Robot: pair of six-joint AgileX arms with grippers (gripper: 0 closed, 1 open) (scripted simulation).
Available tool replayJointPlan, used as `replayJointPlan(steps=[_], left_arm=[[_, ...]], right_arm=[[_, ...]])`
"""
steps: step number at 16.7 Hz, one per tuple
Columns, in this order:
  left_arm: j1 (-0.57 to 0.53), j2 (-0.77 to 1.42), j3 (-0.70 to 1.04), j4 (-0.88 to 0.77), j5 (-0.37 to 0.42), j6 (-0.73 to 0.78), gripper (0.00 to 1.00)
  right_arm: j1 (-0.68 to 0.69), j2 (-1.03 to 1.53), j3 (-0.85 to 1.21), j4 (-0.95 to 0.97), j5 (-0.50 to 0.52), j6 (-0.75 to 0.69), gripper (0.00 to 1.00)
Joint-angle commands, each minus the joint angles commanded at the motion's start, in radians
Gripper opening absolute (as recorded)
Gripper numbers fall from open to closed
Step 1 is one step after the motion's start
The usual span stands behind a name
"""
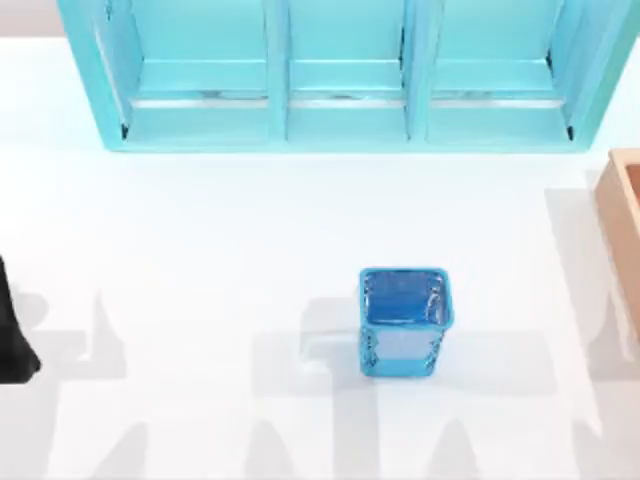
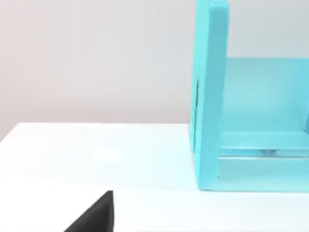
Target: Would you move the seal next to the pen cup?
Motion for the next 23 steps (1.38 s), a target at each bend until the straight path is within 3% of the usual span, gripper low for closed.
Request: replayJointPlan(steps=[4, 8, 19, 23], left_arm=[[0.006, 0.031, 0.031, -0.028, -0.002, 0.005, 1.0], [0.034, 0.22, 0.219, -0.184, -0.005, 0.033, 1.0], [0.143, 1.323, 1.11, -0.928, 0.0, 0.157, 1.0], [0.176, 1.632, 1.377, -1.151, 0.001, 0.196, 1.0]], right_arm=[[0.0, 0.0, 0.0, 0.0, 0.0, 0.0, 1.0], [0.0, 0.0, 0.0, 0.0, 0.0, 0.0, 1.0], [0.0, 0.0, 0.0, 0.0, 0.0, 0.0, 1.0], [0.0, 0.0, 0.0, 0.0, 0.0, 0.0, 1.0]])
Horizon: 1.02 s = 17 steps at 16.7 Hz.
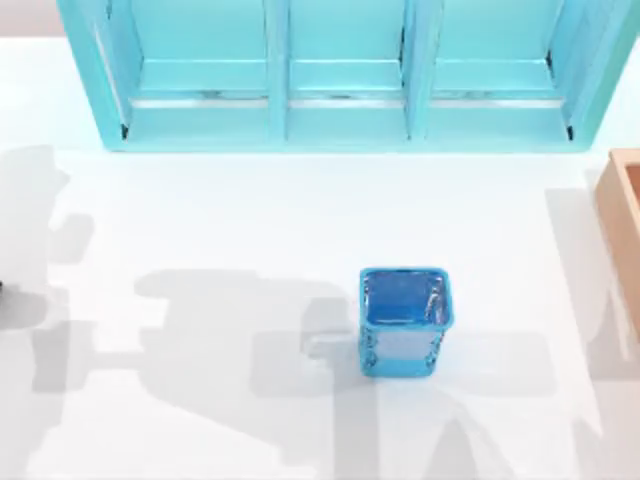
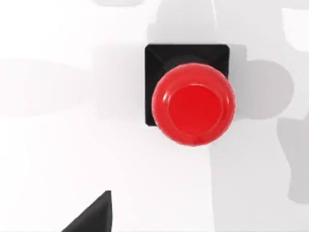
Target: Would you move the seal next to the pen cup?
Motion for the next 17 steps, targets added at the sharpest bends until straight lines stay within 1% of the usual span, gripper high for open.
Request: replayJointPlan(steps=[3, 6, 13, 15, 17], left_arm=[[0.017, 0.155, 0.153, -0.109, 0.0, 0.021, 1.0], [0.026, 0.231, 0.229, -0.16, 0.0, 0.031, 1.0], [0.023, 0.237, 0.216, -0.145, 0.0, 0.03, 1.0], [0.025, 0.249, 0.166, -0.088, 0.0, 0.03, 1.0], [0.026, 0.268, 0.096, 0.009, 0.001, 0.031, 1.0]], right_arm=[[0.0, 0.0, 0.0, 0.0, 0.0, 0.0, 1.0], [0.0, 0.0, 0.0, 0.0, 0.0, 0.0, 1.0], [0.0, 0.0, 0.0, 0.0, 0.0, 0.0, 1.0], [0.0, 0.0, 0.0, 0.0, 0.0, 0.0, 1.0], [0.0, 0.0, 0.0, 0.0, 0.0, 0.0, 1.0]])
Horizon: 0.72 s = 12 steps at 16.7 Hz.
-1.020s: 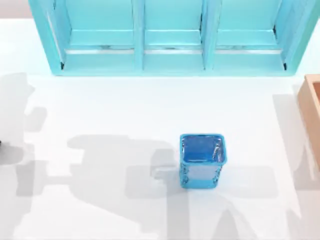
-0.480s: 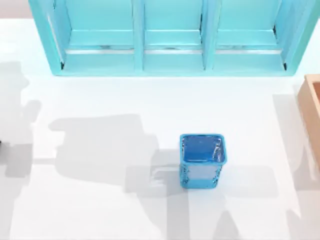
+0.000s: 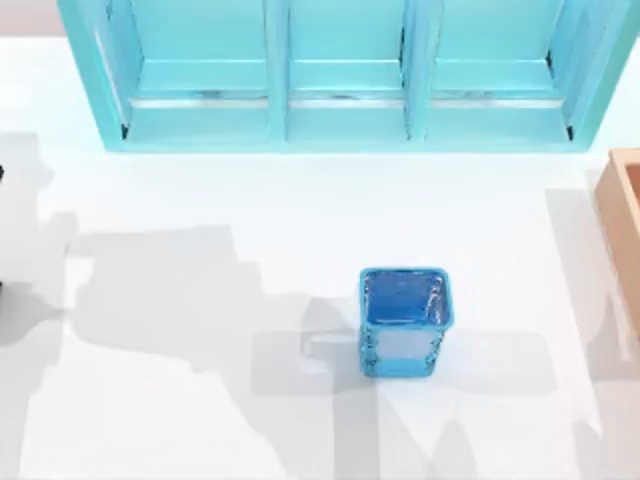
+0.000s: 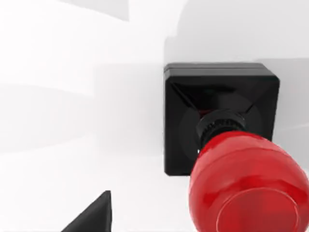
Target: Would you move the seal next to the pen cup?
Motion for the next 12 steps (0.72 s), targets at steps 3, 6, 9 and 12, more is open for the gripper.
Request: replayJointPlan(steps=[3, 6, 9, 12], left_arm=[[0.002, 0.03, -0.108, 0.147, 0.0, 0.003, 1.0], [0.004, 0.047, -0.161, 0.205, 0.0, 0.005, 1.0], [0.004, 0.047, -0.162, 0.206, 0.0, 0.005, 1.0], [0.004, 0.047, -0.162, 0.206, 0.0, 0.005, 0.77]], right_arm=[[0.0, 0.0, 0.0, 0.0, 0.0, 0.0, 1.0], [0.0, 0.0, 0.0, 0.0, 0.0, 0.0, 1.0], [0.0, 0.0, 0.0, 0.0, 0.0, 0.0, 1.0], [0.0, 0.0, 0.0, 0.0, 0.0, 0.0, 1.0]])
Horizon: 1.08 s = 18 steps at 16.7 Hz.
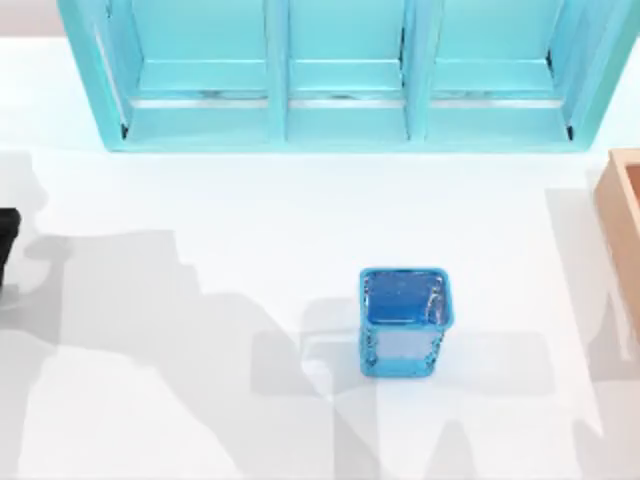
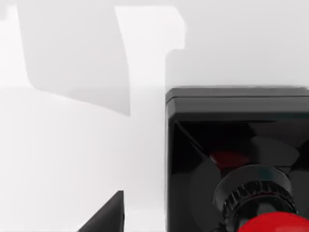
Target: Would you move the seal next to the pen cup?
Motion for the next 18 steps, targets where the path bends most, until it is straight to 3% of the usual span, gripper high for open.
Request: replayJointPlan(steps=[10, 18], left_arm=[[0.0, 0.0, 0.0, 0.0, 0.0, 0.0, 0.02], [0.0, 0.0, 0.0, 0.0, 0.0, 0.0, 0.0]], right_arm=[[0.0, 0.0, 0.0, 0.0, 0.0, 0.0, 1.0], [0.0, 0.0, 0.0, 0.0, 0.0, 0.0, 1.0]])
